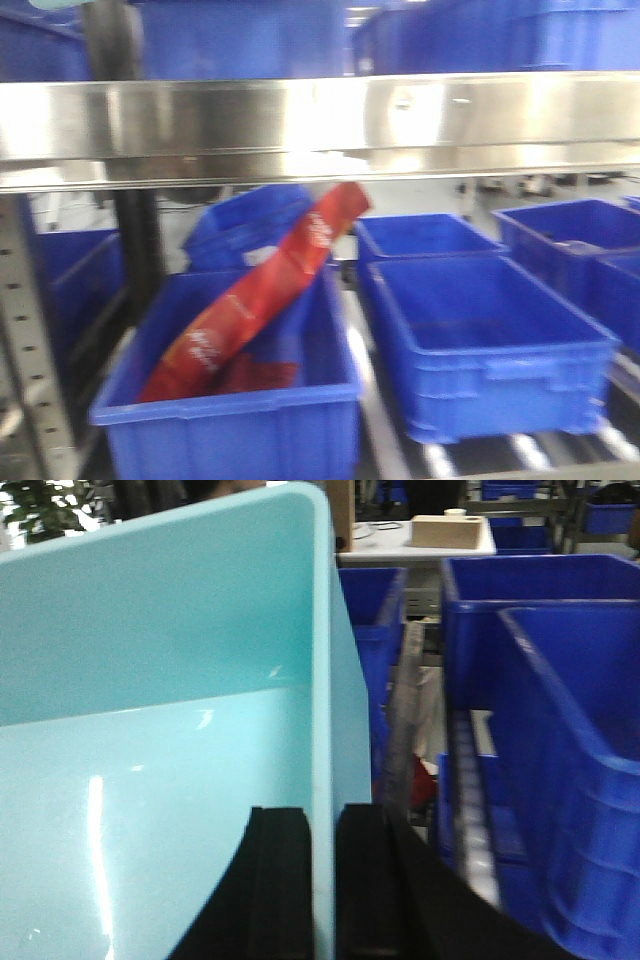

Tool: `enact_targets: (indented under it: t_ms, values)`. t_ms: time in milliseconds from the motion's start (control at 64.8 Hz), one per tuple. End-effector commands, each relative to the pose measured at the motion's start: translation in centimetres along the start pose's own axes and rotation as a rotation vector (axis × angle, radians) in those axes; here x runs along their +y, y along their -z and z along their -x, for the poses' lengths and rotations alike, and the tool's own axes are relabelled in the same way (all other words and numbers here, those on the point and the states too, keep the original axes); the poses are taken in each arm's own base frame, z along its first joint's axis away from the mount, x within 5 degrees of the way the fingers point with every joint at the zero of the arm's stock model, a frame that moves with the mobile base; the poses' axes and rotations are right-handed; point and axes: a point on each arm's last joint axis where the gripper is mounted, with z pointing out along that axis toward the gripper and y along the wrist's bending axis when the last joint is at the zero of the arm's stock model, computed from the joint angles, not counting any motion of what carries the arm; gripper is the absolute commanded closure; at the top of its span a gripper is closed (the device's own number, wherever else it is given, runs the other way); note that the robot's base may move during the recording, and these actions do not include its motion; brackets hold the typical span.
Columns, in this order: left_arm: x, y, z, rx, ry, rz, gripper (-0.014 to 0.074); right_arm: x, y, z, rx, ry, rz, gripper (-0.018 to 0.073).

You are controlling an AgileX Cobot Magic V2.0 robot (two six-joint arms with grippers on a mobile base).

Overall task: Fetch blue bin and place on conveyor start
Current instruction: 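Hold the bin with both grippers while the base backs away from the rack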

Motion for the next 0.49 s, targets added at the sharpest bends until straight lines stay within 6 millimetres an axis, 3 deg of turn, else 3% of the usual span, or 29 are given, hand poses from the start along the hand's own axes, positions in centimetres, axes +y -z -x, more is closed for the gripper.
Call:
enact_targets:
  t_ms: [0,478]
  values:
    - [-0.39,0.21,0.49,-0.040,-0.009,-0.040,0.0707,0.66,0.77,1.32,-0.102,-0.013,0.067,0.0721]
    - [-0.39,0.21,0.49,-0.040,-0.009,-0.040,0.0707,0.66,0.77,1.32,-0.102,-0.013,0.067,0.0721]
